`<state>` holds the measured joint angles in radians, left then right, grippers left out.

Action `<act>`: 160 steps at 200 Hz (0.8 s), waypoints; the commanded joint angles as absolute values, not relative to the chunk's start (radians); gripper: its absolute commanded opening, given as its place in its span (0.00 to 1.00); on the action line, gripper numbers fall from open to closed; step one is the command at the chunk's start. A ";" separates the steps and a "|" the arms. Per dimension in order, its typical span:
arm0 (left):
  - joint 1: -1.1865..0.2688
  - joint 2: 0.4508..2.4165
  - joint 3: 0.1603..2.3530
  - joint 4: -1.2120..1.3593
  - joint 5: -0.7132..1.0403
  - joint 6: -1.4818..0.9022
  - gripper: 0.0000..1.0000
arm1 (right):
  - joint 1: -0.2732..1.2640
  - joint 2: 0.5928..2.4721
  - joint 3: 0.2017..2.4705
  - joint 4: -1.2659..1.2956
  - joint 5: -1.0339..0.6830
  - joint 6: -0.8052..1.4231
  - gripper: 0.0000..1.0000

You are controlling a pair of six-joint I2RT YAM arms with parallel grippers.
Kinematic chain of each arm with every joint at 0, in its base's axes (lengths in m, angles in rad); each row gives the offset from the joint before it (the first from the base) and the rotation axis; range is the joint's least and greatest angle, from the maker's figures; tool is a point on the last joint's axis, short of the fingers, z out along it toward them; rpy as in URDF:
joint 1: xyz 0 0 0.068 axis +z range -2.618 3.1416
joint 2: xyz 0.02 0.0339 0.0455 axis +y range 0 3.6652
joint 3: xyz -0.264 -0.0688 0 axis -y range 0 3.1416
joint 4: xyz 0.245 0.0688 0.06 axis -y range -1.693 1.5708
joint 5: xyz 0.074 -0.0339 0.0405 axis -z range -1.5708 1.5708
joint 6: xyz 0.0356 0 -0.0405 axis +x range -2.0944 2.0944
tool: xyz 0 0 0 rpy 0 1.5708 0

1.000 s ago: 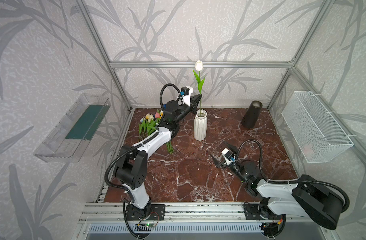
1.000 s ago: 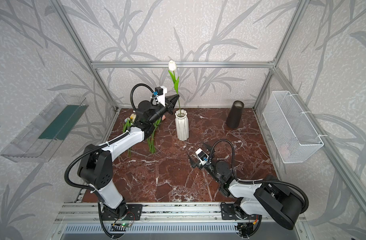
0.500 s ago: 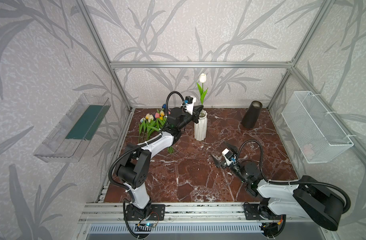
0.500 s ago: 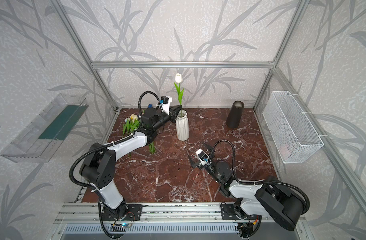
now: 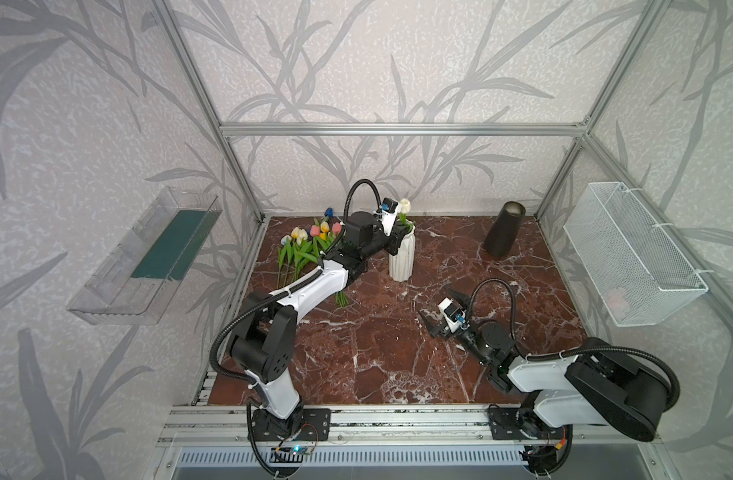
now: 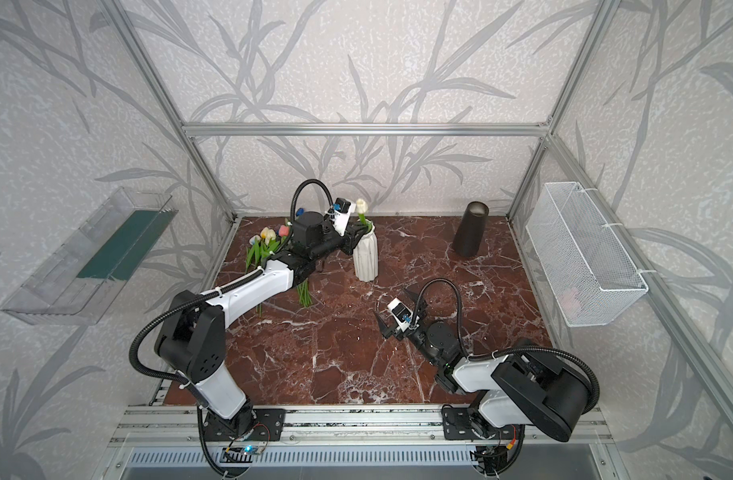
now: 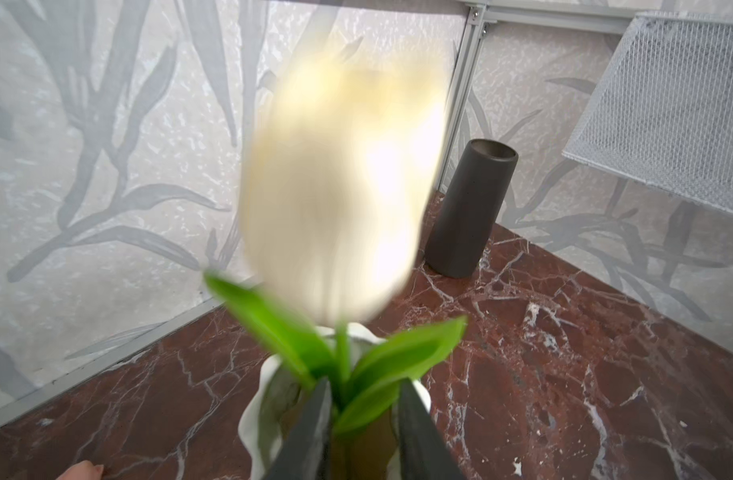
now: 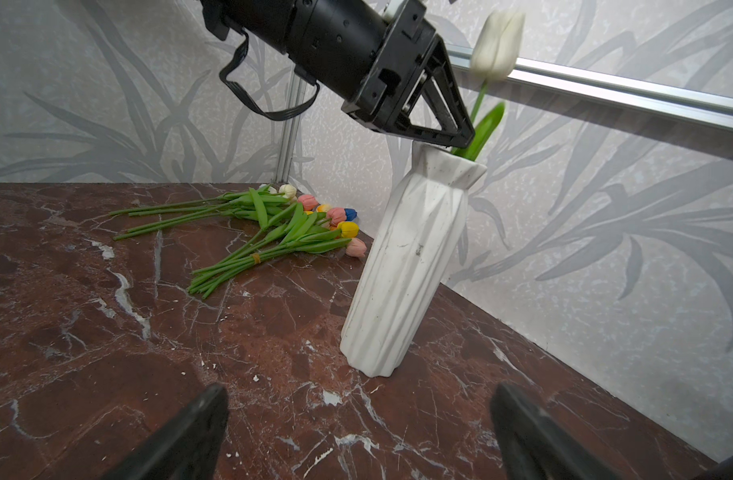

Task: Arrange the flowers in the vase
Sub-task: 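Lift the white tulip with the left gripper and lower it into the white vase, then release the tulip, return the left gripper to the bunch and grasp another stem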

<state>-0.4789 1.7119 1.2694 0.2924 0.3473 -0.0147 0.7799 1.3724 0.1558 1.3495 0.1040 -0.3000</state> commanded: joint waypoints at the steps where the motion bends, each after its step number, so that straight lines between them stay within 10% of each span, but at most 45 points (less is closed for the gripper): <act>1: -0.485 1.648 1.263 0.216 0.311 0.015 0.36 | 0.787 1.382 0.172 1.407 0.108 -0.290 0.99; 83: -0.482 1.388 1.130 0.183 0.283 0.028 0.60 | 0.787 1.359 0.167 1.408 0.092 -0.278 0.99; 160: -0.254 1.336 1.033 -0.045 -0.098 -0.278 0.73 | 0.787 1.306 0.154 1.402 0.073 -0.263 0.99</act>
